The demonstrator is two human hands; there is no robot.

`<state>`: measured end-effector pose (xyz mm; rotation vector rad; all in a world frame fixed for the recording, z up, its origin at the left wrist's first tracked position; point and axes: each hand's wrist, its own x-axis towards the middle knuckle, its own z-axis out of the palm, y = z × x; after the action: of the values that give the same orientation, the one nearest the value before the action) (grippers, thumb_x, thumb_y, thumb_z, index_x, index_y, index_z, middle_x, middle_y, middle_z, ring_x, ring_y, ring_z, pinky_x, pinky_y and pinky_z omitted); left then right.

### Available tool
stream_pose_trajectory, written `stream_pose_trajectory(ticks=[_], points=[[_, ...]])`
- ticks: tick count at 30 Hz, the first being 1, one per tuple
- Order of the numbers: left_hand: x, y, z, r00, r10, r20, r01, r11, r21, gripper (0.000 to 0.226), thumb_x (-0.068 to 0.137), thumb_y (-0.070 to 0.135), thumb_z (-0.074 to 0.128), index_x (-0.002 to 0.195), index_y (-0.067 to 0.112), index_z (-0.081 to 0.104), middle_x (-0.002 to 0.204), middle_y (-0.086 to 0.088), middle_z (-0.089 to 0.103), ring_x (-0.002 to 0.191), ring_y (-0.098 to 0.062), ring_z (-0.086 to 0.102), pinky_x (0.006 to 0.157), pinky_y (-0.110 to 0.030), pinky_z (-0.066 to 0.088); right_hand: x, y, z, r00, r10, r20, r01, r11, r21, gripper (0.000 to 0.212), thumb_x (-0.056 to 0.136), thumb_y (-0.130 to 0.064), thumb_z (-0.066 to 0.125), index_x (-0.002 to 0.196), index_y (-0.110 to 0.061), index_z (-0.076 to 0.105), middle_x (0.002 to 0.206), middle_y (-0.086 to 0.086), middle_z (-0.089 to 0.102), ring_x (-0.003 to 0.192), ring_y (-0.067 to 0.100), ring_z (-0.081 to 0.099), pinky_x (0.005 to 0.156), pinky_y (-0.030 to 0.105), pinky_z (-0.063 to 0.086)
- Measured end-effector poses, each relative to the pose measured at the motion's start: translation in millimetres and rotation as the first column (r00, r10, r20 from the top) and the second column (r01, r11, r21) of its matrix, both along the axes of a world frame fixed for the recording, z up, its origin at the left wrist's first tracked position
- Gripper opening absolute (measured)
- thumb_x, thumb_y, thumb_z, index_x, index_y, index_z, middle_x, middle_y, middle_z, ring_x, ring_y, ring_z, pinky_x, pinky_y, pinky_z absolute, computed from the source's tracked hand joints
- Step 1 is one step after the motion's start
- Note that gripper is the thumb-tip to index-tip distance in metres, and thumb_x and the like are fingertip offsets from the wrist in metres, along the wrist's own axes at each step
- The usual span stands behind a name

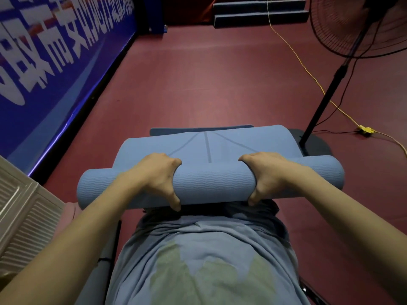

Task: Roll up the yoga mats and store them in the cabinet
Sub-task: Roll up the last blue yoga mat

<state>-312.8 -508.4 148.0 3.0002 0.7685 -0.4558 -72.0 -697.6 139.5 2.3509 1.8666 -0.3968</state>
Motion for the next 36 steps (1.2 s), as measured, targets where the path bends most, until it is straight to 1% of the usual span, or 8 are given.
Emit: stream_pose_trajectory(ticks=[8,14,19,23,28,31,33,36], points=[[-8.9,-12.9,8.9,0.998,-0.005,-0.068,-0.007,0.986,-0.164,0.085,0.030,0.082,0.083,0.093,0.031,0.057,0.086,0.012,0.060,0.082,-0.013,0.059,0.077,-0.035,0.055,-12.1,-14.9,3.7,0.992,-0.005,-0.128,-0.009,0.994,-0.112,0.096,0.039,-0.070,0.086,0.121,-0.037,0.049,0.108,-0.015,0.060,0.098,0.014,0.061,0.083,0.039,0.054],[-20.1,-17.9,-9.2,0.999,-0.032,-0.028,0.031,0.999,-0.041,0.095,0.031,0.090,0.072,0.103,0.031,0.054,0.092,0.011,0.063,0.087,-0.017,0.061,0.077,-0.038,0.053,-19.9,-36.7,-19.5,0.996,0.077,-0.039,-0.068,0.978,0.196,0.102,0.044,-0.076,0.073,0.135,-0.040,0.043,0.126,-0.019,0.054,0.118,0.010,0.050,0.094,0.033,0.044],[-11.0,0.0,-7.7,1.000,0.007,0.002,-0.007,0.985,-0.172,0.098,0.030,0.084,0.080,0.112,0.035,0.057,0.102,0.017,0.063,0.096,-0.012,0.060,0.086,-0.037,0.053,-11.2,-32.8,-23.9,0.984,0.167,-0.057,-0.118,0.863,0.491,0.084,0.040,-0.067,0.085,0.105,-0.029,0.047,0.109,-0.014,0.043,0.109,0.015,0.041,0.087,0.037,0.046],[-8.9,16.0,-10.4,0.983,-0.032,0.181,0.076,0.968,-0.239,0.112,0.030,0.085,0.082,0.130,0.041,0.057,0.128,0.022,0.041,0.121,-0.006,0.044,0.101,-0.032,0.044,-1.2,-24.6,-26.8,0.986,0.145,-0.078,-0.084,0.849,0.523,0.078,0.044,-0.066,0.083,0.107,-0.029,0.055,0.106,-0.017,0.049,0.122,0.019,0.041,0.096,0.041,0.045],[-21.6,22.2,-16.3,0.842,-0.041,0.538,0.145,0.978,-0.153,0.072,0.049,0.080,0.081,0.103,0.037,0.060,0.098,0.018,0.054,0.092,-0.012,0.056,0.080,-0.041,0.051,10.7,-23.9,-23.1,0.990,-0.007,-0.142,0.061,0.923,0.381,0.090,0.062,-0.074,0.068,0.141,-0.032,0.054,0.133,-0.014,0.059,0.154,0.026,0.017,0.115,0.052,0.031],[-30.5,13.1,-17.6,0.856,-0.013,0.517,0.036,0.999,-0.035,0.063,0.065,0.081,0.063,0.100,0.030,0.056,0.090,0.012,0.065,0.083,-0.021,0.062,0.074,-0.042,0.052,3.0,-15.2,-17.4,0.997,-0.046,-0.065,0.061,0.967,0.247,0.109,0.064,-0.085,0.064,0.153,-0.027,0.039,0.153,-0.009,0.048,0.156,0.029,0.006,0.121,0.050,0.023],[-31.1,3.9,-16.2,0.893,0.021,0.449,-0.016,1.000,-0.015,0.068,0.069,0.082,0.048,0.107,0.026,0.057,0.093,0.005,0.068,0.089,-0.027,0.064,0.082,-0.042,0.052,-4.8,-8.5,-13.2,0.997,-0.071,-0.013,0.072,0.980,0.183,0.120,0.060,-0.089,0.066,0.154,-0.023,0.035,0.157,-0.006,0.043,0.157,0.030,0.000,0.125,0.048,0.015],[-24.2,-1.9,-15.2,0.947,-0.012,0.321,-0.010,0.998,0.067,0.076,0.073,0.084,0.035,0.108,0.019,0.054,0.094,0.003,0.066,0.093,-0.026,0.062,0.113,-0.043,0.037,-12.9,-2.3,-5.3,0.995,-0.100,0.023,0.096,0.987,0.126,0.127,0.052,-0.088,0.073,0.152,-0.020,0.035,0.157,-0.006,0.042,0.156,0.030,-0.006,0.126,0.048,0.009]])
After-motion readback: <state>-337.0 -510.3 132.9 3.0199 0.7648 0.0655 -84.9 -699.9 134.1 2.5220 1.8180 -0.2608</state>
